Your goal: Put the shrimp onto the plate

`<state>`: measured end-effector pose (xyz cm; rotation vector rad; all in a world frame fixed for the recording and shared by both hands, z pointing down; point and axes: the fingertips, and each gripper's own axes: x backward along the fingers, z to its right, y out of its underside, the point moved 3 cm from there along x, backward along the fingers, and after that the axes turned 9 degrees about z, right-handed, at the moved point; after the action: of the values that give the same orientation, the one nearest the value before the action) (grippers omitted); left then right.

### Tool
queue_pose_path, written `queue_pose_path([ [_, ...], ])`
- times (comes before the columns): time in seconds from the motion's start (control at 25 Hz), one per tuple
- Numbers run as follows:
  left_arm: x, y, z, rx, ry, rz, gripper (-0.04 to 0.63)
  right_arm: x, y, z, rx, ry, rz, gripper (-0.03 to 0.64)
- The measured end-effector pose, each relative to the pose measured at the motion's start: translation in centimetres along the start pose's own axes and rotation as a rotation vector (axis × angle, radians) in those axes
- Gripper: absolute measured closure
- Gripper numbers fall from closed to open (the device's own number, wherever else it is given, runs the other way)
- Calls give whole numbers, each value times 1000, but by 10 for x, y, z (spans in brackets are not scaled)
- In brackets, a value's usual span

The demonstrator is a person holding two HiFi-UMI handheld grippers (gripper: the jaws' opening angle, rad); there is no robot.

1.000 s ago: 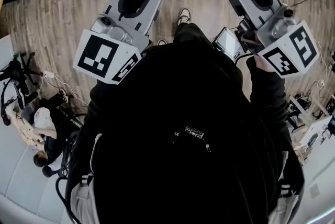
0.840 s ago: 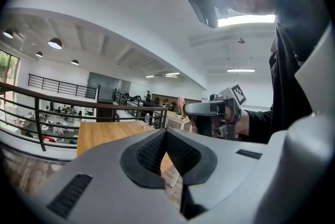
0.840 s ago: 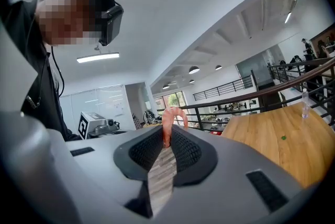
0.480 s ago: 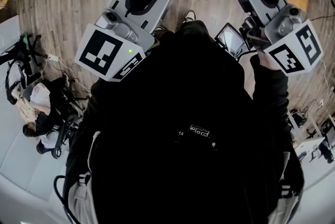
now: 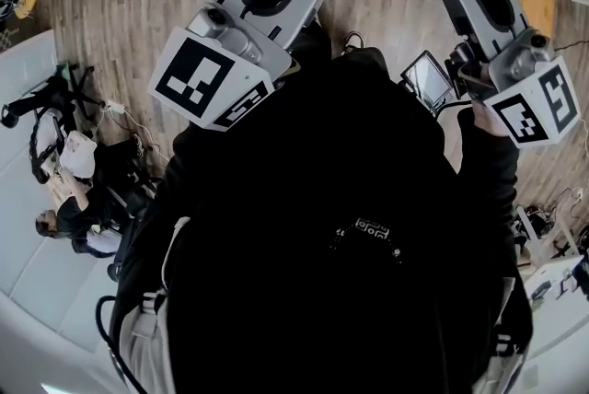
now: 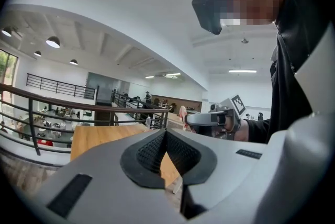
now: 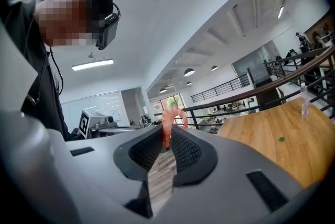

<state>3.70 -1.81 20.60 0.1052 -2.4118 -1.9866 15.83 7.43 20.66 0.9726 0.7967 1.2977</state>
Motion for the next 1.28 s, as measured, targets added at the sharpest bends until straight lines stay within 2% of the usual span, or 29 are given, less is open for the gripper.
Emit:
queue_pose_path([
  [0.2,-30,-14,-38,4,126,40,591,-13,-14,19,23,131,32,554],
  [0.4,-57,-31,-62,3,235,61,591,-28,-33,27,71,211,44,554],
  [0.72,-79,-32,-162,38,325,35,591,-115,-46,54,92,303,64,554],
  [1.0,-87,-24,-191,43,426,-12,591,-154,-42,70,75,353,30,554],
  [1.12,-82,-19,-196,37,430,-34,591,-165,-40,72,70,341,11,554],
  [1.28,-74,-20,-201,62,367,-36,591,-175,-45,72,60,301,-10,554],
])
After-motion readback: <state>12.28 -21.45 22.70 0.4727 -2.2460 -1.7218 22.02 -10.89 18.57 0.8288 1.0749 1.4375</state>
